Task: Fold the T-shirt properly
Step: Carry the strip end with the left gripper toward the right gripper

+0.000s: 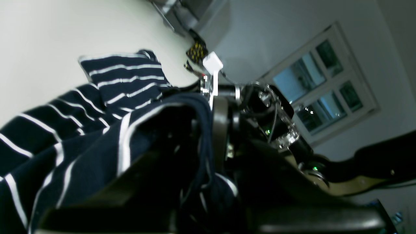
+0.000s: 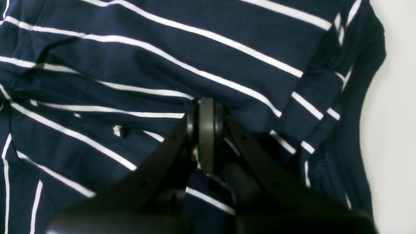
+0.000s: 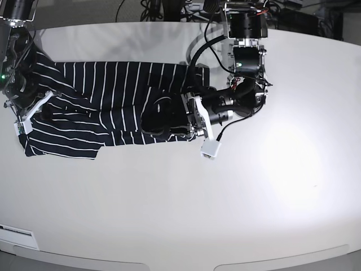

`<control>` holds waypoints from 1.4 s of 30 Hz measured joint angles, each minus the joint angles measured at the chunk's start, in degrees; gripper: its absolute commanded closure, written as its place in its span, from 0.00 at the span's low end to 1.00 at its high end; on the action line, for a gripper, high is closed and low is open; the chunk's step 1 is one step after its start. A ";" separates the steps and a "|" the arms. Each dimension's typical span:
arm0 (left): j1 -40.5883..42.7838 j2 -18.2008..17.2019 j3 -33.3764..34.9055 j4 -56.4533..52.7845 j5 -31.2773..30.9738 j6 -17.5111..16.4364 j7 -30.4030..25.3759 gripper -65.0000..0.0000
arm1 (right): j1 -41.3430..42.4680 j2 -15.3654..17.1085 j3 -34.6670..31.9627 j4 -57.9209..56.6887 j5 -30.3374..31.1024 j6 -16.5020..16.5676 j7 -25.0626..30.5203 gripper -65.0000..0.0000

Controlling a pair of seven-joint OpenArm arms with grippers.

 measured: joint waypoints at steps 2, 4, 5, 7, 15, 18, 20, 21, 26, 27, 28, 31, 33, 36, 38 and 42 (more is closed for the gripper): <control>0.07 0.00 0.02 -0.02 1.03 0.00 0.00 1.00 | 0.00 0.00 0.00 0.00 0.00 0.48 -0.17 1.00; 0.13 0.02 0.02 -0.02 0.98 0.00 -0.02 1.00 | 0.00 0.00 0.00 0.00 0.02 0.50 -0.15 1.00; 0.13 0.02 0.02 -0.02 1.01 0.00 -0.07 1.00 | 0.00 0.00 0.00 0.00 0.02 0.50 -0.17 1.00; 0.15 0.00 0.00 -0.02 1.01 0.00 -0.70 1.00 | 0.00 0.00 0.00 0.00 1.14 0.46 -0.39 1.00; 0.52 0.00 0.02 -0.02 13.40 0.76 -15.58 1.00 | 0.00 0.07 0.00 0.00 1.14 1.29 -0.42 1.00; 0.96 0.02 0.02 -0.02 15.32 0.92 -16.57 1.00 | 0.00 0.07 0.00 0.00 1.14 1.29 -0.42 1.00; 0.94 0.02 0.02 -0.02 15.52 0.92 -16.57 1.00 | 0.00 0.07 0.00 0.00 1.14 1.29 -0.42 1.00; 0.90 0.00 0.02 -0.02 15.34 0.92 -16.61 1.00 | 0.00 0.04 0.00 0.00 1.14 1.29 -0.42 1.00; 0.94 0.00 0.02 -0.02 14.93 0.96 -20.02 1.00 | 0.00 0.07 0.00 0.00 1.16 1.31 -0.42 1.00; 0.94 0.02 0.02 -0.02 14.88 0.94 -21.20 1.00 | 0.00 0.07 0.00 0.00 1.16 1.29 -0.42 1.00; 0.94 -0.07 0.26 -0.02 14.21 1.11 -22.12 0.93 | 0.00 0.04 0.00 0.00 1.14 1.31 -0.42 1.00; 0.94 -0.15 1.90 -0.02 9.97 1.14 -22.49 0.56 | 0.00 0.07 0.00 0.00 1.77 1.29 -0.44 1.00; 0.94 -0.13 3.65 -0.02 7.19 1.11 -22.51 0.41 | 0.02 0.07 0.00 0.00 3.13 1.29 -0.85 1.00; 0.94 -0.13 5.92 -0.02 6.36 1.11 -22.51 0.40 | 0.02 0.04 0.00 0.00 4.13 1.77 -1.27 1.00; 0.94 -0.13 6.84 -0.02 6.38 1.11 -22.43 0.40 | 0.02 0.04 0.00 0.00 4.13 2.27 -1.49 1.00; 0.68 -0.13 7.23 -0.02 6.34 1.11 -22.58 0.40 | 0.02 0.04 0.00 0.00 4.13 2.40 -1.70 1.00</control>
